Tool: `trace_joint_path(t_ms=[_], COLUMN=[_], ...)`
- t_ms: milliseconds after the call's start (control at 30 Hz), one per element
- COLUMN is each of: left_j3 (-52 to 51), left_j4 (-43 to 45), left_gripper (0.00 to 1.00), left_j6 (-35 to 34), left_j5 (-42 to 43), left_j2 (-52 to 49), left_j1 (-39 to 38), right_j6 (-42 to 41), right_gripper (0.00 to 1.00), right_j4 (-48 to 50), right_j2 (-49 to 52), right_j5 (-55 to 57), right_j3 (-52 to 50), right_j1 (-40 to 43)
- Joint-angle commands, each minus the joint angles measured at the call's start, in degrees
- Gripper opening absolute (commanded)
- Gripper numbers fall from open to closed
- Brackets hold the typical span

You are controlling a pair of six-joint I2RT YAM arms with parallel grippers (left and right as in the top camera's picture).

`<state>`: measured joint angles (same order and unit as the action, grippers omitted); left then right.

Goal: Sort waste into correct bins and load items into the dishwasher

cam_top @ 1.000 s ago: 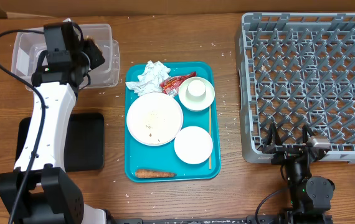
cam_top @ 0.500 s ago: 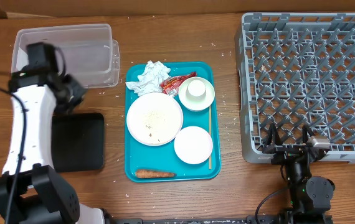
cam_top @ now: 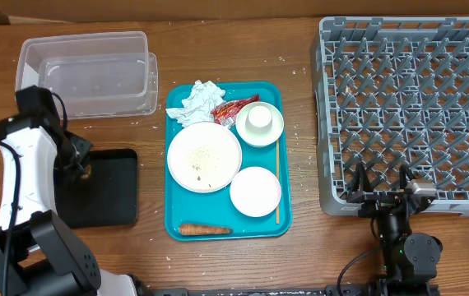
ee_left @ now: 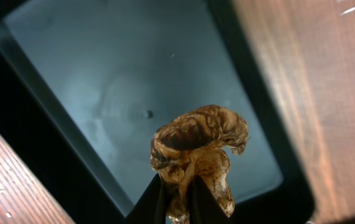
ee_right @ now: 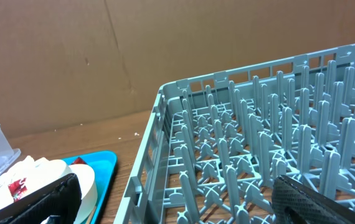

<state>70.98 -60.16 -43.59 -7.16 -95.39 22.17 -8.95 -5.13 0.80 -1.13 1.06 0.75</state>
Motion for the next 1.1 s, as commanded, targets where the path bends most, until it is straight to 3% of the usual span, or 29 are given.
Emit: trace_joint_path(t_ms=[0, 167, 267, 300, 467, 633, 900, 1067], left_j3=[-3.2, -4.2, -4.2, -4.2, -4.2, -3.3, -2.3, -2.3], left_j4=[1.0, 0.8, 0.6, 0.6, 0.3, 0.3, -3.2, -7.1], left_gripper=[0.12, 0.17, 0.46, 0.48, 0.49, 0.49, 0.47, 0.47], left_j6=[-1.9, -1.8, -1.7, -1.6, -1.5, 2.0, 16.0, 21.6], left_j5=[-0.7, -0.7, -0.7, -0.7, -0.3, 7.9, 29.3, 31.2], left_j2=[-0.1, -0.1, -0.1, -0.1, -0.1, -0.1, 0.1, 0.5], left_j1=[0.3, 0.3, 0.3, 0.3, 0.3, 0.3, -2.1, -8.1], right_j6=[0.2, 0.2, 0.2, 0.2, 0.2, 0.2, 0.2, 0.2], right_gripper=[1.00, 1.00, 1.00, 1.00, 1.00, 1.00, 1.00, 1.00], right_j4=[0.4, 0.4, 0.4, 0.4, 0.4, 0.4, 0.4, 0.4], right_j2=[-0.6, -0.6, -0.6, -0.6, -0.6, -0.6, -0.6, -0.6], right_j5=[0.0, 0.0, 0.0, -0.1, -0.1, 0.0, 0.0, -0.1], right_j3=[-0.6, -0.6, -0.6, -0.6, -0.6, -0.6, -0.6, -0.6], right_j1=[0.1, 0.1, 0.1, 0.1, 0.1, 0.1, 0.1, 0.1])
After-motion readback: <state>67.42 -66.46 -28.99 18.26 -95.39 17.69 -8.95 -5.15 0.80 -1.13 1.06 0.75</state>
